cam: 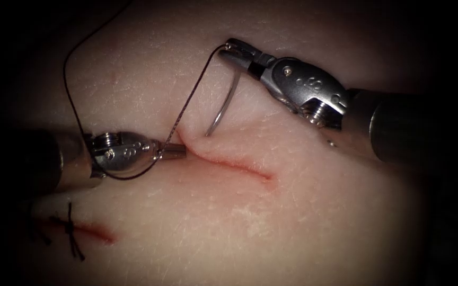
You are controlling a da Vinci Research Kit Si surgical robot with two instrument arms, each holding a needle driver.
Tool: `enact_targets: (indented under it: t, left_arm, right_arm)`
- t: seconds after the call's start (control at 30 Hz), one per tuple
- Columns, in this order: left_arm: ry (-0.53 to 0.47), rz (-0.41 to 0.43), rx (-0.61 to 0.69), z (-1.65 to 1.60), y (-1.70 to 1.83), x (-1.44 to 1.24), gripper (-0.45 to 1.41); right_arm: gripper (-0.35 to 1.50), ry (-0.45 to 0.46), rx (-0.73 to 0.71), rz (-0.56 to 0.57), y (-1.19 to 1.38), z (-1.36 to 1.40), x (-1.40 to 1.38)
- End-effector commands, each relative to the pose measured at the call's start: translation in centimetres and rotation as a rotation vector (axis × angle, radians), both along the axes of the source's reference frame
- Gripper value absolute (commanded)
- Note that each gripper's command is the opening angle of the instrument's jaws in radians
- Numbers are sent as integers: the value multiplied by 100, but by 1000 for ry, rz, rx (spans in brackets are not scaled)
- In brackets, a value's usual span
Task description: Wound Closure
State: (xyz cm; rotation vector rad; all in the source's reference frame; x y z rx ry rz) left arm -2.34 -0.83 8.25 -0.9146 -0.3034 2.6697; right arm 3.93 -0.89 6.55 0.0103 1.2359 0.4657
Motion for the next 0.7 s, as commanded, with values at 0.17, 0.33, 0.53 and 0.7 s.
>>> enact_targets:
  t: [0.17,0.33,0.53,0.7]
  left_arm:
    - [-2,2,3,7,-7,-4,-38]
    - [-2,6,0,7,-7,-4,-40]
    - [-1,4,-1,8,-7,-6,-40]
    - [0,4,-1,7,-7,-6,-42]
  right_arm:
    - [-35,7,19,-17,-14,11,17]
    - [-35,23,51,-11,-15,11,18]
    - [-35,49,97,9,-19,11,19]
    - [-35,64,126,20,-21,11,19]
